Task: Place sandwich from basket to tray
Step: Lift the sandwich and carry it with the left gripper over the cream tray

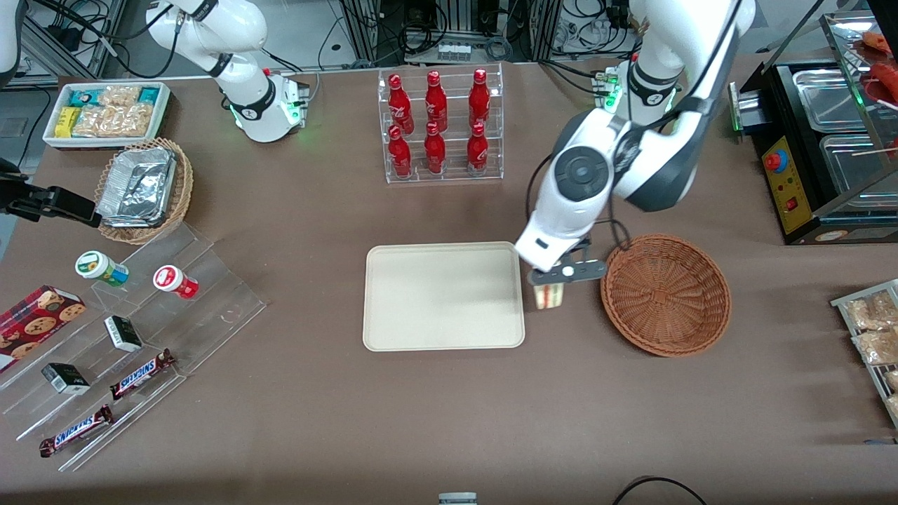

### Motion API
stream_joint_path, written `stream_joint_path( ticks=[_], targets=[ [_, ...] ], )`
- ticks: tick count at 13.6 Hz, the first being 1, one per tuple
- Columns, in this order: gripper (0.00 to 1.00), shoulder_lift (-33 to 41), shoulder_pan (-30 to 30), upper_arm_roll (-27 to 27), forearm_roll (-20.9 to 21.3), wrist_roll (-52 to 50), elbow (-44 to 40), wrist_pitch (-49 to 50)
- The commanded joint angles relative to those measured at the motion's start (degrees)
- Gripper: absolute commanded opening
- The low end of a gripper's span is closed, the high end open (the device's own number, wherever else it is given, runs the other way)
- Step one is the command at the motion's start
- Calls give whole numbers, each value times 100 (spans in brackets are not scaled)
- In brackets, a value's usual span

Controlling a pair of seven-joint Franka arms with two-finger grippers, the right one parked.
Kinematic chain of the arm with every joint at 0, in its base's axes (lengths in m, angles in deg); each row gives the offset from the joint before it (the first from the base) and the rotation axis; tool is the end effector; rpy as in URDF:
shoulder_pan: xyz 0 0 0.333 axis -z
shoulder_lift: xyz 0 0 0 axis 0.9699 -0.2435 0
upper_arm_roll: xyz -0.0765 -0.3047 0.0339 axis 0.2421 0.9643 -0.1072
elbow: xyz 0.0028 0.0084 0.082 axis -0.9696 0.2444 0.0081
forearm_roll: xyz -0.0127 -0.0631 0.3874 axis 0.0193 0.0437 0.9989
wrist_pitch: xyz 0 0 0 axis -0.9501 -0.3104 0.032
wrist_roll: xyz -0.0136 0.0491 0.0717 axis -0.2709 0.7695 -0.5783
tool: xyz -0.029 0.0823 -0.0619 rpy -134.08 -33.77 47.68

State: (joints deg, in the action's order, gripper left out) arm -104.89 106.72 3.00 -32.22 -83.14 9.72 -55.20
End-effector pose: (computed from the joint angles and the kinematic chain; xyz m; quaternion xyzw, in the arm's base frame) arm 0.5366 -0.3613 0.3810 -0.9982 -0.0367 0.0441 0.0192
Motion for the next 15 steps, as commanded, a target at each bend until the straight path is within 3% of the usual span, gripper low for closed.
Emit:
stream_joint_path(
  ticks=[1, 6, 11, 15],
  targets=[
    [0, -636, 267, -31, -127, 45, -731, 61],
    [0, -1506, 302, 294, -153, -279, -1435, -175],
    [0, -2025, 592, 286, -74, -526, -1453, -1159],
    [0, -2228, 645, 259, 136, -535, -1549, -1284]
  ],
)
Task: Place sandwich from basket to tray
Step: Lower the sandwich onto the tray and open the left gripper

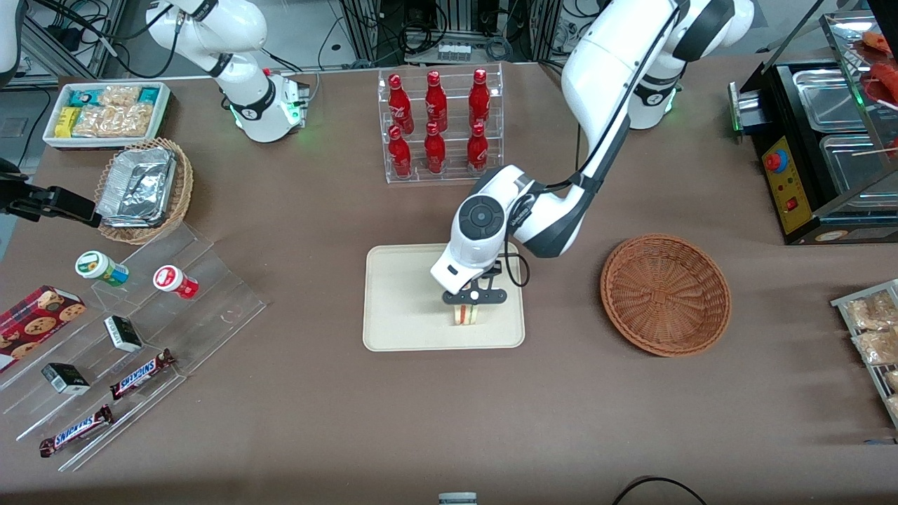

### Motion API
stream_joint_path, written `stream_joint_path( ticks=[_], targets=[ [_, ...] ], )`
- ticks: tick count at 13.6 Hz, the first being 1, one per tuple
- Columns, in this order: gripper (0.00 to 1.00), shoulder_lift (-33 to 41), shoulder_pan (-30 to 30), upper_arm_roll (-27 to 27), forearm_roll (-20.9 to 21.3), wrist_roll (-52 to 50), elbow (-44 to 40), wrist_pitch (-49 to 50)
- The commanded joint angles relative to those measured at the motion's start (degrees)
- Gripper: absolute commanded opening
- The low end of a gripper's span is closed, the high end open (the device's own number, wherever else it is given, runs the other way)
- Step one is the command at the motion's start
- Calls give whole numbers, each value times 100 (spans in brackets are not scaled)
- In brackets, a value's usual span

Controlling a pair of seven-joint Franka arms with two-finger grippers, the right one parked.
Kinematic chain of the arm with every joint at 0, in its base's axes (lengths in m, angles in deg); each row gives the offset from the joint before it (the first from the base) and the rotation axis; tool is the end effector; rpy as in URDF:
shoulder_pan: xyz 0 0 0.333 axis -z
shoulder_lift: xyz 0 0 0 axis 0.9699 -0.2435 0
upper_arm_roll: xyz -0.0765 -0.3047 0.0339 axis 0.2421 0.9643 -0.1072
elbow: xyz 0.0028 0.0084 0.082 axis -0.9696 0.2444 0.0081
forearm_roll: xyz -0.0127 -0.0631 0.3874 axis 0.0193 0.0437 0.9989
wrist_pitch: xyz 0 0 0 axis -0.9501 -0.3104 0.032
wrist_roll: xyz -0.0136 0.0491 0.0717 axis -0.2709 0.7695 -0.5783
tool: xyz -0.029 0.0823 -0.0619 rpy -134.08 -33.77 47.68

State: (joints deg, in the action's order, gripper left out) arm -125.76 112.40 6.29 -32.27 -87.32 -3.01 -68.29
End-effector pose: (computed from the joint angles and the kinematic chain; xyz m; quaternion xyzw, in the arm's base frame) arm 0.5351 -0.4824 0.2526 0.9992 0.0085 -0.0281 0.0277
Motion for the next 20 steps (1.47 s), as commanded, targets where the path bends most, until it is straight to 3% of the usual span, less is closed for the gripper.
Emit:
stream_joint_path(
  ticks=[1, 6, 7, 9, 10, 13, 18, 20],
  targets=[
    [0, -185, 77, -69, 150, -117, -329, 17],
    [0, -282, 86, -78, 159, -117, -408, 17],
    [5, -291, 86, -78, 150, -117, -417, 17],
    [55, -300, 86, -78, 150, -117, -417, 17],
    [70, -300, 86, -78, 159, -117, -417, 17],
    [99, -282, 94, -78, 167, -161, -417, 17],
    [100, 24, 94, -78, 168, -301, -417, 131],
    [100, 227, 94, -78, 168, -460, -417, 603]
  ],
)
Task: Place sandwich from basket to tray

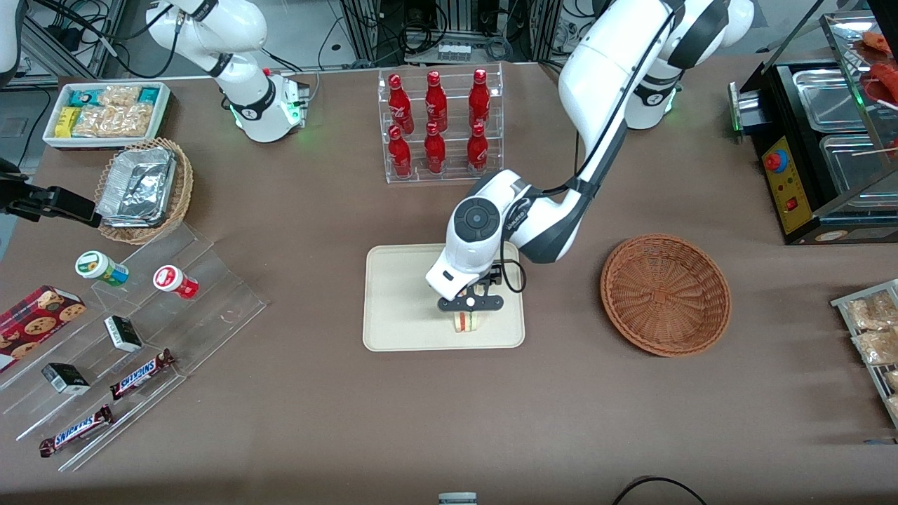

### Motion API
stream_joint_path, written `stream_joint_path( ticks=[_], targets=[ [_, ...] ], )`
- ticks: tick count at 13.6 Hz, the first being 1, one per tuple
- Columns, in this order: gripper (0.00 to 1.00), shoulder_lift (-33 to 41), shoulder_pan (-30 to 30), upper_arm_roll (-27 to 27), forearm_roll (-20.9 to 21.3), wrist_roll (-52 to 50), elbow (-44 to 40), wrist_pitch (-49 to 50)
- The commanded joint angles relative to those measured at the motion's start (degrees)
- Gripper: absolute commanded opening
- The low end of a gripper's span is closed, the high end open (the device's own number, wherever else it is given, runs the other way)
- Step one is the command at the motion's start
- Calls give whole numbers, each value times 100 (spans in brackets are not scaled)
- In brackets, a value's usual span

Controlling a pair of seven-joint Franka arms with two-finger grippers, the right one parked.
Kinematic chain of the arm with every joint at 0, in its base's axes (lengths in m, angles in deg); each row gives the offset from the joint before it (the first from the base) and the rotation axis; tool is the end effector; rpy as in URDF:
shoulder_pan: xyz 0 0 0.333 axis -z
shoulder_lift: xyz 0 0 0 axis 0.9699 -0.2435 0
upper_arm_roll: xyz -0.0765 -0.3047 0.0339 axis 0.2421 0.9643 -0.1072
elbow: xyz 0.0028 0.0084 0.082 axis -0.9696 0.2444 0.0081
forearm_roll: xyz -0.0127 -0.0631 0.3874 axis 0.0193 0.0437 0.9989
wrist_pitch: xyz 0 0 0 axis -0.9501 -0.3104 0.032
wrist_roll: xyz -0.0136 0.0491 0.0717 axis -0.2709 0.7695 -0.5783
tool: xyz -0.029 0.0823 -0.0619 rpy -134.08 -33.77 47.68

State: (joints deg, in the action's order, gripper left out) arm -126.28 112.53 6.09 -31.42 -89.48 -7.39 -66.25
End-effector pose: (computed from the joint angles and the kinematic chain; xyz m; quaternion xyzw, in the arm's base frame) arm 0.5482 -0.4895 0.2773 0.9991 0.0245 -0.0122 0.0329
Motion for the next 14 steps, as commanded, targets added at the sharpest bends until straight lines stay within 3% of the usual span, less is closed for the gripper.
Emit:
stream_joint_path(
  ticks=[1, 6, 11, 14],
  targets=[
    [100, 410, 73, -58, 92, -252, 21, 576],
    [100, 1034, -76, -374, 48, -174, 30, 1078],
    [100, 1448, -1015, -366, -128, -138, 91, 1087],
    [100, 1641, -1551, -366, -285, 579, 126, 1446]
  ],
)
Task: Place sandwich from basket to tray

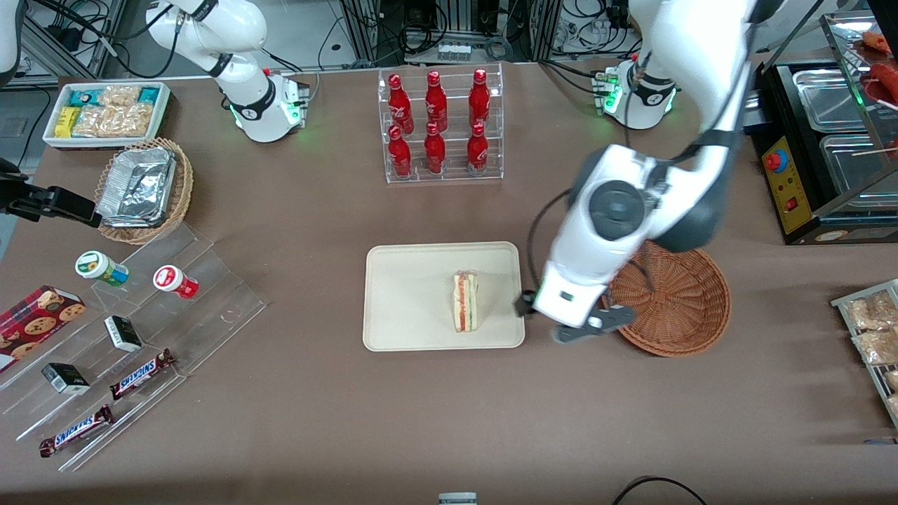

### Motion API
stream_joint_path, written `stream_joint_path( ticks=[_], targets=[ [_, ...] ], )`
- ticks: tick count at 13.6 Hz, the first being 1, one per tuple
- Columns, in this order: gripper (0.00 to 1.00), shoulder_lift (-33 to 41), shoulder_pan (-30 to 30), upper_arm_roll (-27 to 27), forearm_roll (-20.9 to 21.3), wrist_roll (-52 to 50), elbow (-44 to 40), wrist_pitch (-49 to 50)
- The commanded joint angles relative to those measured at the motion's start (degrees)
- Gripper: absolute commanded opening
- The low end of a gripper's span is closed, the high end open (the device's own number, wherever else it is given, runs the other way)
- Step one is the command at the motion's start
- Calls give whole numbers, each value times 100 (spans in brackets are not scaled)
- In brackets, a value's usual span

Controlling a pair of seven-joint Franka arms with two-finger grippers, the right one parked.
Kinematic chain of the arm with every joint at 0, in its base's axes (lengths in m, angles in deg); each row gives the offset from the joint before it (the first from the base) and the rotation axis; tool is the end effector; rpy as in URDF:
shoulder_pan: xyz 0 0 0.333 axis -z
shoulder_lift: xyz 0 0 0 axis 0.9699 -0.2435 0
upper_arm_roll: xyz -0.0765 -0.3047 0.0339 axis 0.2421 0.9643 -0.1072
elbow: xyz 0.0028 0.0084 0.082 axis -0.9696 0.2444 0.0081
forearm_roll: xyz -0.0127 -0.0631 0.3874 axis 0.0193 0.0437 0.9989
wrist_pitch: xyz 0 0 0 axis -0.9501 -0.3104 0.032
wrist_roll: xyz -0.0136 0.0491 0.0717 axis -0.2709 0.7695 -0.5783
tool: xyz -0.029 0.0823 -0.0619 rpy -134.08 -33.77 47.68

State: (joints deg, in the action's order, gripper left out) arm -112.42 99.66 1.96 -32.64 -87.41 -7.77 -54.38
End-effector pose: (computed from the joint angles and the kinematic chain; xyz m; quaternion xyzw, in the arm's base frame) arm 0.6388 -0.3082 0.4345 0.9886 0.1467 0.0195 0.0293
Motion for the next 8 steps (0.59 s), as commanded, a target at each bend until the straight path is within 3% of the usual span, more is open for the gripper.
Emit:
stream_joint_path(
  ticks=[1, 4, 8],
  targets=[
    [100, 308, -458, 48, -173, 680, 174, 391],
    [100, 493, -1021, 48, -374, 1690, 200, 935],
    [100, 791, -1479, 39, -270, 2915, 191, 1735]
  ],
)
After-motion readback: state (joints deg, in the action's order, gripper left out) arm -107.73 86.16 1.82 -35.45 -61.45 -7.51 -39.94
